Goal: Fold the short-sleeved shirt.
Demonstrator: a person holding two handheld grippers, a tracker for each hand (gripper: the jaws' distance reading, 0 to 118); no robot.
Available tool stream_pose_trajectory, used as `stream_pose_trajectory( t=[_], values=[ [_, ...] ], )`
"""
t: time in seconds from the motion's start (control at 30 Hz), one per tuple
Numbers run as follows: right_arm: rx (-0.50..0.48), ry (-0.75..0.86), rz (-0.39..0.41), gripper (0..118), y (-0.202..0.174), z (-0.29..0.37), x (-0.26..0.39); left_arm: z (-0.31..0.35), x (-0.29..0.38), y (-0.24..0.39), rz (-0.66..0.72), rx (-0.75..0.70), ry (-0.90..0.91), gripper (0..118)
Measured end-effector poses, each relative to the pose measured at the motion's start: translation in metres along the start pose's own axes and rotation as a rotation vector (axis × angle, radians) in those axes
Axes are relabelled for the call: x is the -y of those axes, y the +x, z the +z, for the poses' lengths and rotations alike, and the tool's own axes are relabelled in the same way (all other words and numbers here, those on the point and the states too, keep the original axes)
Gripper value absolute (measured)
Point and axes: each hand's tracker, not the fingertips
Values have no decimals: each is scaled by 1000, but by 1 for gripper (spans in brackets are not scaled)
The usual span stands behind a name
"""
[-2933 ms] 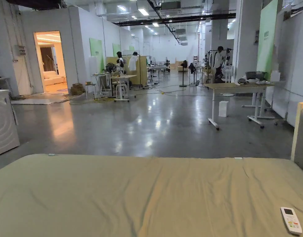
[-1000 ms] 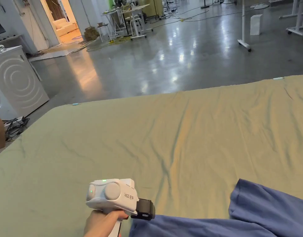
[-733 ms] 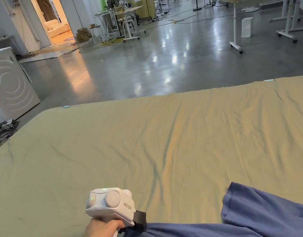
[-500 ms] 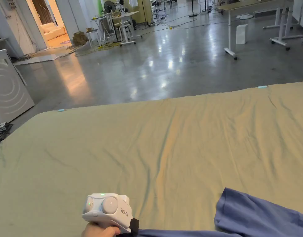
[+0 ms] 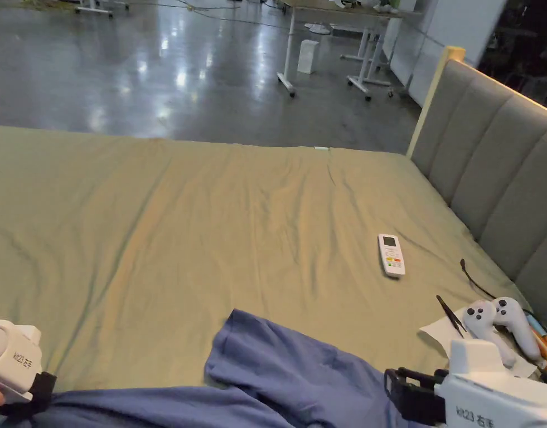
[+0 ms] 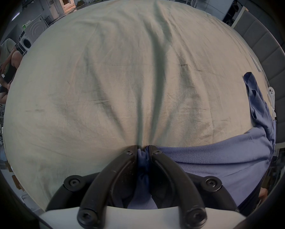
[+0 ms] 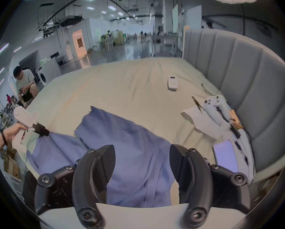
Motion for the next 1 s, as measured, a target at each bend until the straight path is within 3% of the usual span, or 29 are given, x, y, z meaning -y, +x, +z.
stream_pose_trajectory(
  t=[0.07,0.17,0.23,0.37,0.47,0.53,0.6,0.67,0.83,1.0],
  values=[
    [0,-56,33,71,7,-39,-20,-1,-2,-4,9,18,-10,12],
    [-83,-186,150,72,11,-91,-40,-4,-3,-8,22,37,-22,12],
    [-76,-321,224,73,6,-125,-48,-5,-3,-7,21,37,-26,12],
    [41,-455,252,73,-3,-162,-46,-5,2,-4,29,42,-38,12],
    [-3,-465,231,72,6,-172,-43,-11,1,-10,35,63,-52,12],
    [-23,-452,206,58,9,-161,-47,-11,-6,-18,45,76,-55,12],
    [-39,-441,226,28,8,-156,-46,-11,-6,-18,47,79,-55,13],
    [-57,-444,247,6,5,-153,-43,-15,-2,-13,45,60,-49,13],
    [-45,-420,231,3,10,-160,-42,-10,-5,-6,13,26,-46,12],
    [-71,-229,89,3,18,-102,-50,12,27,-10,-4,25,137,12]
  ],
)
